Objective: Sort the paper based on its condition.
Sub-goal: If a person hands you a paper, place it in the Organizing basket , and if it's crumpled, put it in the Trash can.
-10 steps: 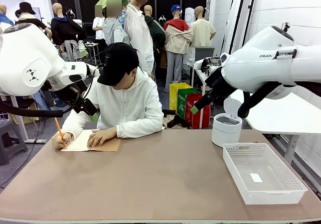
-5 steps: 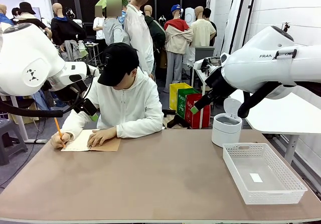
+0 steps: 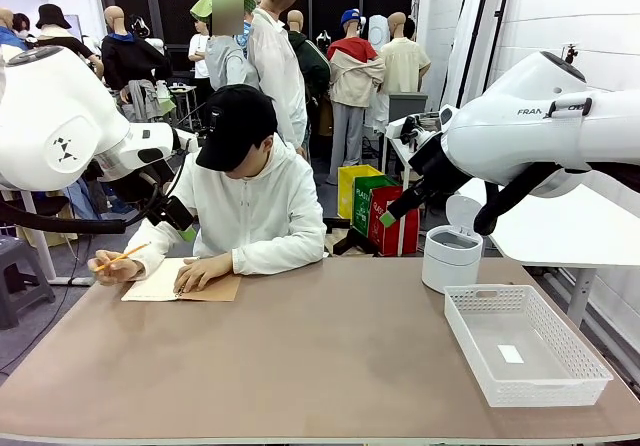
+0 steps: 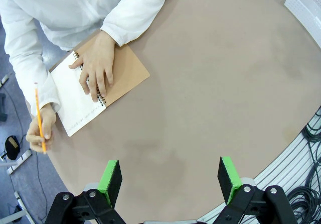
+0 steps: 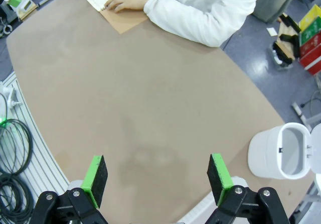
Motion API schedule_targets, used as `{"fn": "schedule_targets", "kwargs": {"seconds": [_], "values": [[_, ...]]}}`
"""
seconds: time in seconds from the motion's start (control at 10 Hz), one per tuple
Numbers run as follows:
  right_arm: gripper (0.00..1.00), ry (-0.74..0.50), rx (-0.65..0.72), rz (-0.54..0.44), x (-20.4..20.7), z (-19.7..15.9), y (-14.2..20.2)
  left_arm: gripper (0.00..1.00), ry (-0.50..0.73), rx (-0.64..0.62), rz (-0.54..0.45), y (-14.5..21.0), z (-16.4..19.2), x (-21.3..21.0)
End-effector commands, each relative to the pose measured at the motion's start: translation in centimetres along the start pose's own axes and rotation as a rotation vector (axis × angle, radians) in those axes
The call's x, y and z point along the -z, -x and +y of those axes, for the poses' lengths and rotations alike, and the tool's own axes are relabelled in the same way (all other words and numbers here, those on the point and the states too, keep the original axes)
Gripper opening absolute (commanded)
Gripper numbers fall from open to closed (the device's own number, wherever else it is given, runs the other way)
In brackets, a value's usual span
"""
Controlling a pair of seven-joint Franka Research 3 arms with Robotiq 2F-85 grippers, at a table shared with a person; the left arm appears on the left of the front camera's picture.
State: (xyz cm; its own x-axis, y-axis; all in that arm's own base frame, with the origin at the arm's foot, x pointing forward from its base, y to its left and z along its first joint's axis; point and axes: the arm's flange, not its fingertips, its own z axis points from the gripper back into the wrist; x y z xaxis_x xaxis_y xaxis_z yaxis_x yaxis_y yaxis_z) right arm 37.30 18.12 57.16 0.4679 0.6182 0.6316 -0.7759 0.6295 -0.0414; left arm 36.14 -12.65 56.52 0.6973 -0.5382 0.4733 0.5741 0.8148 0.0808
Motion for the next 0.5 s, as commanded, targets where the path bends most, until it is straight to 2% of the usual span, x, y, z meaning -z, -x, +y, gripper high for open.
{"fn": "schedule_targets", "kwargs": {"seconds": [0.0,0.4], "values": [[1.00,-0.006,0.002,0.003,-0.04,-0.01,-0.01,1.00,0.000,-0.001,-0.005,0.01,0.03,-0.19],[1.00,-0.006,0.002,0.003,-0.04,-0.01,-0.01,1.00,0.000,-0.001,-0.005,0.01,0.03,-0.19]]}}
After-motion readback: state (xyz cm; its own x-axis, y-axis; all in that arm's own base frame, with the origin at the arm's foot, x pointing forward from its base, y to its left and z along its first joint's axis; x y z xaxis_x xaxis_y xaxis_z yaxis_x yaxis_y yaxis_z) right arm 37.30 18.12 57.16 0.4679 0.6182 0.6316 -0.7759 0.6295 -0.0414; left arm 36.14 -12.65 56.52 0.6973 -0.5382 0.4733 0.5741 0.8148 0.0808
